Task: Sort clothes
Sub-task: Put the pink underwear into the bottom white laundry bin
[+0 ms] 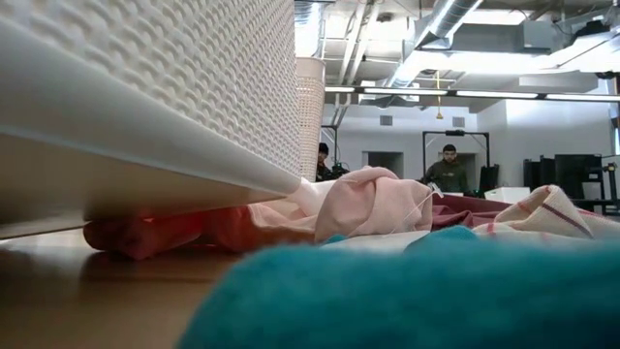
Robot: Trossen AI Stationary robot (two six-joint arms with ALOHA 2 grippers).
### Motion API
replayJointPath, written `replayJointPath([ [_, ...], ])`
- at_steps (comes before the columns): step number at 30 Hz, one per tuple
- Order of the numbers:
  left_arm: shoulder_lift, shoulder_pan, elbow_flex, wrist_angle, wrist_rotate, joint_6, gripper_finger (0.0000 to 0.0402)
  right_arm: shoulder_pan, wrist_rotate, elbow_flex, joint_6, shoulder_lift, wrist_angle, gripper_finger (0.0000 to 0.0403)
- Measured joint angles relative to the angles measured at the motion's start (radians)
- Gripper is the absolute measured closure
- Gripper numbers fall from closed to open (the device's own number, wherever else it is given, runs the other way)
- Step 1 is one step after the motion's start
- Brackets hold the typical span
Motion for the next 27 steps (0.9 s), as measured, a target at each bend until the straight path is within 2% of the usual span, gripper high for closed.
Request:
replayJointPath([
  [11, 0.007, -0.06, -0.057, -0.069, -0.002, -0.135, 0.0401, 0.0, 0.0, 0.0, 0.043, 0.0, -0.025, 0.022],
  [27, 0.01, -0.076, -0.222, -0.061, 0.041, -0.273, 0.0397, 0.0, 0.0, 0.0, 0.121, 0.0, -0.077, 0.022],
])
